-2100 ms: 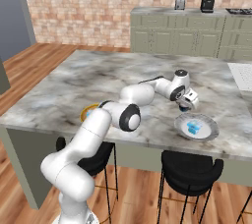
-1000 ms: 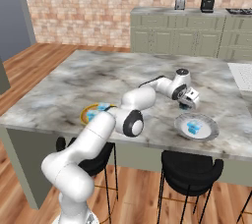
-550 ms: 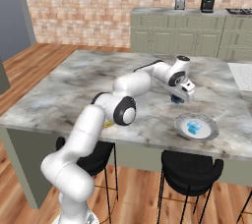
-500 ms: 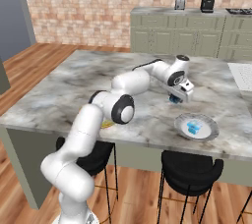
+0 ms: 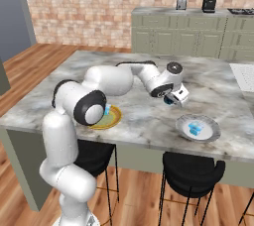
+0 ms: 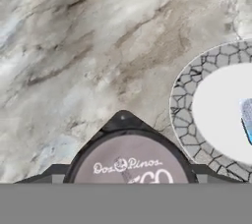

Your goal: Place two yogurt containers on each plate.

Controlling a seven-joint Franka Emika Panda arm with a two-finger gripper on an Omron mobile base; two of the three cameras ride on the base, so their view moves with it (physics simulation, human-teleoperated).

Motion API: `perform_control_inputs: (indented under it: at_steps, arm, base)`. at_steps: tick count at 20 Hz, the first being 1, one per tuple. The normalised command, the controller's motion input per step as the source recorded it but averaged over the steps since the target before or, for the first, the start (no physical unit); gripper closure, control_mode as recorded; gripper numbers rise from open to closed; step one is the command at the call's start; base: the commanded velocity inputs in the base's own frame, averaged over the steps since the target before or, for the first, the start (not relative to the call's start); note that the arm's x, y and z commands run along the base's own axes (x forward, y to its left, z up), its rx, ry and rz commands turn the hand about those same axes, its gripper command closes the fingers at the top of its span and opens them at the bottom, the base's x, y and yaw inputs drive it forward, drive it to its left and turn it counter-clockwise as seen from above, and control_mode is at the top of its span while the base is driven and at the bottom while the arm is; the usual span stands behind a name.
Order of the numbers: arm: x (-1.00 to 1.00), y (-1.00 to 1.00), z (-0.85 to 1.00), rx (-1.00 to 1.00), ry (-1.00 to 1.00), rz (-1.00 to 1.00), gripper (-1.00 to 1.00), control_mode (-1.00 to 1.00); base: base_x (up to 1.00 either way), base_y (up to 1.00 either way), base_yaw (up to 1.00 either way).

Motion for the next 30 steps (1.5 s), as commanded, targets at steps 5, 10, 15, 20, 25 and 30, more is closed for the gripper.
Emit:
perform_control_inputs:
  at_steps: [5,10,15,20,25,30]
  arm:
    - [-0.61,0.10,0.56,-0.18,-0.05,-0.12,1.00,-1.00]
    - [-0.06,-0.23,0.82,-0.14,0.39,-0.19,1.00,-1.00]
    - [-0.02,-0.01,0.26,-0.05,0.49,-0.20,1.00,-1.00]
    - [-0.12,-0.21,-0.14,0.18,0.02,-0.03,1.00,-1.00]
    - [0.03,-0.46,0.00,0.13,0.00,0.00,1.00,-1.00]
    - [0.12,-0.33,0.00,0.03,0.08,0.00,1.00,-1.00]
  base:
    - [0.00,0.00,0.00]
    - [0.00,0.00,0.00]
    - [0.00,0.00,0.00]
    - [0.00,0.00,0.00]
    - [0.00,0.00,0.00]
    - [0.00,0.00,0.00]
